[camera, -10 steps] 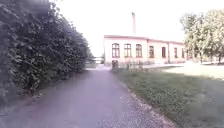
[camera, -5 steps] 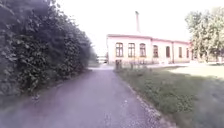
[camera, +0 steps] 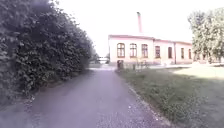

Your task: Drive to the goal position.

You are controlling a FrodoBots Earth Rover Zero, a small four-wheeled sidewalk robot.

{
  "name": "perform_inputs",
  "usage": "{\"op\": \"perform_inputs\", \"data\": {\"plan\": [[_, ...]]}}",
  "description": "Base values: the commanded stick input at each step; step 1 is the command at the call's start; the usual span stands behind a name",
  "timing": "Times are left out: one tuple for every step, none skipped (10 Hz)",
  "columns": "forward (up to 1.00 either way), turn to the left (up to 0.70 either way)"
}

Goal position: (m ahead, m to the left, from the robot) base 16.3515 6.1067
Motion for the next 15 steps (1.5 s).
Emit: {"op": "perform_inputs", "data": {"plan": [[0.44, 0.02], [0.44, 0.02], [0.44, 0.02], [0.44, 0.02], [0.44, 0.02], [0.44, 0.02], [0.44, 0.02], [0.44, 0.02], [0.44, 0.02], [0.44, 0.02], [0.44, 0.02], [0.44, 0.02], [0.44, 0.02], [0.44, 0.02], [0.44, 0.02]]}}
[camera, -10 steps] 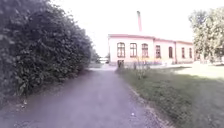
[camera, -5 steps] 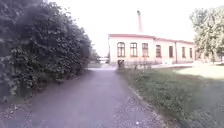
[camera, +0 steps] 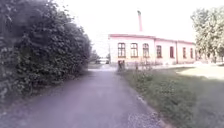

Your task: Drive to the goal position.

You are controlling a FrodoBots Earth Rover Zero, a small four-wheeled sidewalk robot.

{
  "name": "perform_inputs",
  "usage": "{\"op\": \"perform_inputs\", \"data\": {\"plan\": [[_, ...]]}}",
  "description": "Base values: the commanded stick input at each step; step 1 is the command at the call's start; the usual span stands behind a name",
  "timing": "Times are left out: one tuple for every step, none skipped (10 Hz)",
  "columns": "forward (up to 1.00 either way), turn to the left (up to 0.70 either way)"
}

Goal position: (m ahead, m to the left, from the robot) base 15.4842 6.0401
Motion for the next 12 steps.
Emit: {"op": "perform_inputs", "data": {"plan": [[0.44, 0.02], [0.44, 0.02], [0.44, 0.02], [0.44, 0.02], [0.44, 0.02], [0.44, 0.02], [0.44, 0.02], [0.44, 0.02], [0.44, 0.02], [0.44, 0.02], [0.44, 0.02], [0.44, 0.02]]}}
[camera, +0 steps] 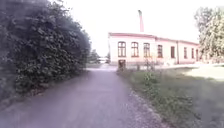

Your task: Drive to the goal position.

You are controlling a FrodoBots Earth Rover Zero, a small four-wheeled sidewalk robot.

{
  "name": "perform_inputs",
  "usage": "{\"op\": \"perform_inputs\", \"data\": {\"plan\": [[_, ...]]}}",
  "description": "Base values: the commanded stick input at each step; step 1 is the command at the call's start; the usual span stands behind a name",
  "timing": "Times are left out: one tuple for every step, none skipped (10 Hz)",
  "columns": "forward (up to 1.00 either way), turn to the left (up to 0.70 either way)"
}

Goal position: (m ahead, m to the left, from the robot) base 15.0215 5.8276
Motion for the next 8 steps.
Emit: {"op": "perform_inputs", "data": {"plan": [[0.44, 0.02], [0.44, 0.02], [0.44, 0.02], [0.44, 0.02], [0.44, 0.02], [0.44, 0.02], [0.44, 0.02], [0.44, 0.02]]}}
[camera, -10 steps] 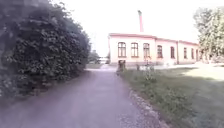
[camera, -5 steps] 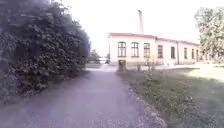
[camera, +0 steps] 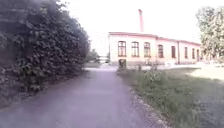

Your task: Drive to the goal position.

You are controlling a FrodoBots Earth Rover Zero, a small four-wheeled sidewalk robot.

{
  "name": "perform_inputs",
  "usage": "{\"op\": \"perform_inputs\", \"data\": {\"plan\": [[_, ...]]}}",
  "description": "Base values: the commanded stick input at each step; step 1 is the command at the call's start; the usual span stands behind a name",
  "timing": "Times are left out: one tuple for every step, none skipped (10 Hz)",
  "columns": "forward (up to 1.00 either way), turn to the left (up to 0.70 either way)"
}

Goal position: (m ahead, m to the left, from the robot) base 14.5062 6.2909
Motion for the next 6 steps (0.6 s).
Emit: {"op": "perform_inputs", "data": {"plan": [[0.44, 0.02], [0.44, 0.02], [0.44, 0.02], [0.44, 0.02], [0.44, 0.02], [0.44, 0.02]]}}
